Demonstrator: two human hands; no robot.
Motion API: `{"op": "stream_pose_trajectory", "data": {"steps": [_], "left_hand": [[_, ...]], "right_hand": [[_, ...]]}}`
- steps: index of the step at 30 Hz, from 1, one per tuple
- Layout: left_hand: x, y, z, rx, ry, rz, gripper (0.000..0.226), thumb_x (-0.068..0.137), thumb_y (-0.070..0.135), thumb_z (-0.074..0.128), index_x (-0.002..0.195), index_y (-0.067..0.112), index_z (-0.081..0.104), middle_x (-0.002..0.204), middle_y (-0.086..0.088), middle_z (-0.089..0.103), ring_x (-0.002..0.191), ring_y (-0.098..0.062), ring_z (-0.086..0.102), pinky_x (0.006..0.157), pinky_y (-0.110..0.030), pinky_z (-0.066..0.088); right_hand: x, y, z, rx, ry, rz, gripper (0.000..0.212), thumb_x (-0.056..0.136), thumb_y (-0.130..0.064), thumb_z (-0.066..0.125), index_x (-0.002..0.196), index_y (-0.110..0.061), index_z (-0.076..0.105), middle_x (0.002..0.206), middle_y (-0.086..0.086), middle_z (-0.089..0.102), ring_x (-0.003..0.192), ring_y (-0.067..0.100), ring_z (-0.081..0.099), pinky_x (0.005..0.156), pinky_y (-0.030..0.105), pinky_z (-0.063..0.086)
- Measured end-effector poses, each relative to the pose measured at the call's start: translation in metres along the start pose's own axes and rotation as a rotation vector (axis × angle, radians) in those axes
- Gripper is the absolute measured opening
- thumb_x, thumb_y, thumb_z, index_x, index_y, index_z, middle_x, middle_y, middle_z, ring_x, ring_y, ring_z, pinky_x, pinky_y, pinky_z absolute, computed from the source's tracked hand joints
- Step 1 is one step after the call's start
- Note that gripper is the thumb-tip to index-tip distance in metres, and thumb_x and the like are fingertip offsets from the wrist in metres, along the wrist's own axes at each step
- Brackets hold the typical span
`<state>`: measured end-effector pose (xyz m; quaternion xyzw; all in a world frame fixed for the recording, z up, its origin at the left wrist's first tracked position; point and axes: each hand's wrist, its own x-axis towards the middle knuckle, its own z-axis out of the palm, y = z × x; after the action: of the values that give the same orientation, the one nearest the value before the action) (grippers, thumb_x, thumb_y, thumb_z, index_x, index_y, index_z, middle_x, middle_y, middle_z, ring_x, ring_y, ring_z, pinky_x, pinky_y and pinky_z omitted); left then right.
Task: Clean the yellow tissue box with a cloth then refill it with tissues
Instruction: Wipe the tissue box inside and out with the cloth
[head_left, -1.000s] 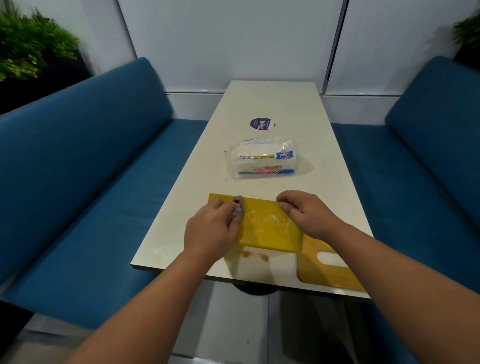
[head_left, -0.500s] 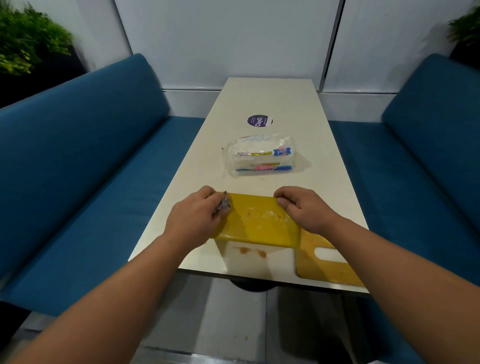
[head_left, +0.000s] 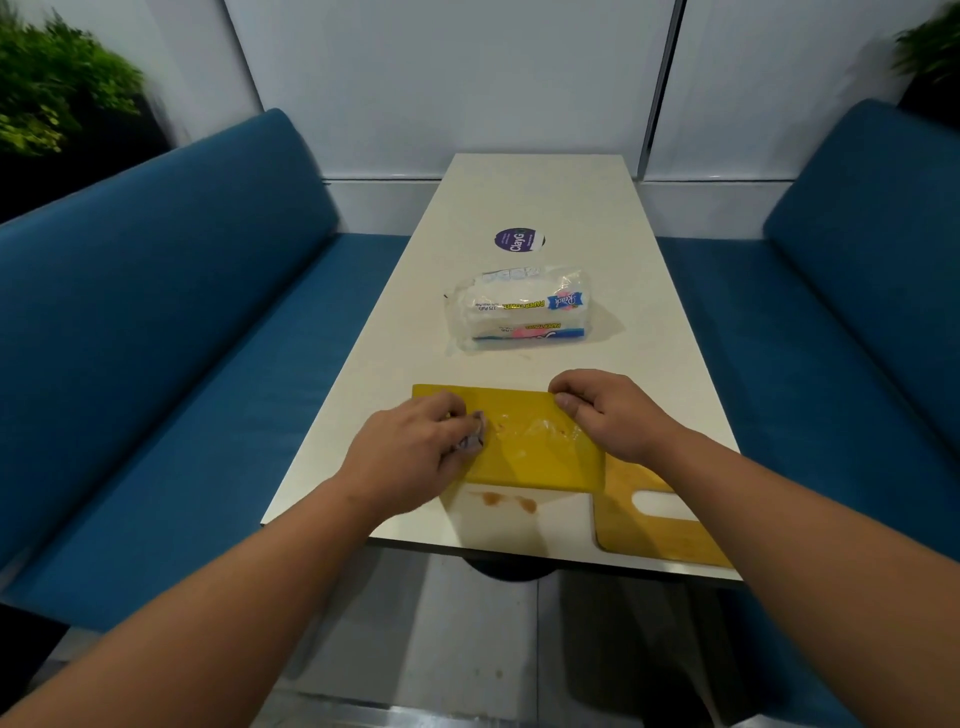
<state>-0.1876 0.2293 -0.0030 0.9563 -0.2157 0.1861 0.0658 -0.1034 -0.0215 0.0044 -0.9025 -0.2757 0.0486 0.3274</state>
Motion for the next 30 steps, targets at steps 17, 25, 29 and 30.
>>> {"op": "stream_pose_trajectory", "data": {"steps": [17,25,29,30], "left_hand": [[0.018,0.02,0.004,0.025,-0.029,0.113,0.04,0.092,0.042,0.037,0.099,0.026,0.073,0.092,0.004,0.062,0.076,-0.021,0.062,0.047,-0.031,0.05],[0.016,0.03,0.009,0.002,-0.079,0.233,0.037,0.093,0.042,0.039,0.102,0.028,0.073,0.091,0.003,0.062,0.072,-0.021,0.06,0.046,-0.032,0.051],[0.026,0.018,0.0,0.019,-0.006,0.018,0.037,0.094,0.043,0.038,0.104,0.029,0.071,0.093,0.003,0.061,0.075,-0.023,0.061,0.049,-0.031,0.049],[0.023,0.019,0.001,0.01,-0.014,0.044,0.037,0.093,0.043,0.038,0.106,0.029,0.071,0.093,0.003,0.061,0.075,-0.022,0.061,0.049,-0.031,0.049]], "right_hand": [[-0.002,-0.001,0.001,-0.005,-0.001,0.001,0.026,0.1,-0.021,0.047,0.121,-0.014,0.062,0.118,0.001,0.063,0.099,0.009,0.049,0.082,0.02,0.038],[-0.004,-0.001,0.001,-0.005,0.019,-0.015,0.024,0.1,-0.02,0.048,0.118,-0.013,0.063,0.115,0.002,0.064,0.099,0.012,0.052,0.083,0.022,0.041],[-0.004,-0.001,0.001,-0.002,0.013,-0.007,0.025,0.1,-0.021,0.048,0.119,-0.013,0.062,0.115,0.002,0.064,0.098,0.011,0.051,0.082,0.022,0.041],[-0.004,-0.002,0.001,-0.006,0.008,-0.007,0.025,0.1,-0.021,0.048,0.119,-0.013,0.062,0.116,0.002,0.063,0.098,0.01,0.051,0.083,0.023,0.042]]}}
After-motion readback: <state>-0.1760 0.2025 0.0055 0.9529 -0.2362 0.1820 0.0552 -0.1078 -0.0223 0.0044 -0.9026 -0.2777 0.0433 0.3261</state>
